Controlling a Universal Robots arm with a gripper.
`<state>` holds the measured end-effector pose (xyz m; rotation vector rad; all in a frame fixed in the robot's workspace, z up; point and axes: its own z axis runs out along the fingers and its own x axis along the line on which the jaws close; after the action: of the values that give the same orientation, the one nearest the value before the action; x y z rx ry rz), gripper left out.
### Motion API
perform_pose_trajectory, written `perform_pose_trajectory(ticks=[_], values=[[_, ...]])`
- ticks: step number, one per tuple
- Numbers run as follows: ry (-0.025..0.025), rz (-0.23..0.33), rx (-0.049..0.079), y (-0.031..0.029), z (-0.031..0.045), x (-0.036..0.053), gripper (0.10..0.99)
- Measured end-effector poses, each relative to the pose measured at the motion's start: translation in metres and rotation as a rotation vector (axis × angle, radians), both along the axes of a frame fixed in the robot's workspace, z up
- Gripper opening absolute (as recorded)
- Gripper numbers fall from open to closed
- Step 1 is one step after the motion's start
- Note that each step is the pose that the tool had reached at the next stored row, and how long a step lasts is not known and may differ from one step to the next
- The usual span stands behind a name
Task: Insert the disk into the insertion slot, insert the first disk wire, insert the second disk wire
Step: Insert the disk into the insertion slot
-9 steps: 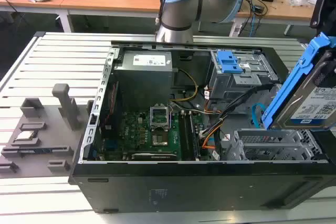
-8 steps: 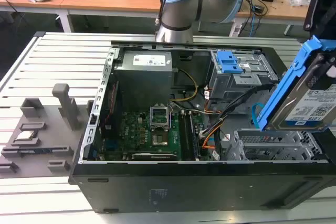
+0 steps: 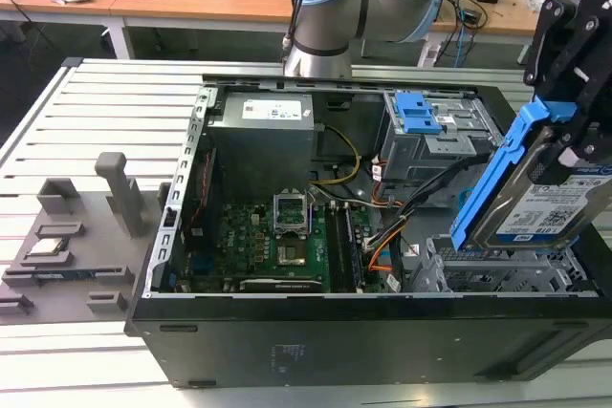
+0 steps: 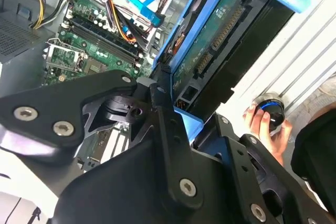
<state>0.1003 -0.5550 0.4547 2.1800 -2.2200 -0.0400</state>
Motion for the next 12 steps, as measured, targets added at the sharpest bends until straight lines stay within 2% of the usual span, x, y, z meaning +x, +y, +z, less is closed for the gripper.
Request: perform_pose_trajectory(ticks=[2,12], values=[[0.0000,-0.001,0.000,0.0030,-0.0093,-0.0017,0.365],[0.0000,-0.001,0.000,0.0040,-0.0316,-0.0034,0.365]])
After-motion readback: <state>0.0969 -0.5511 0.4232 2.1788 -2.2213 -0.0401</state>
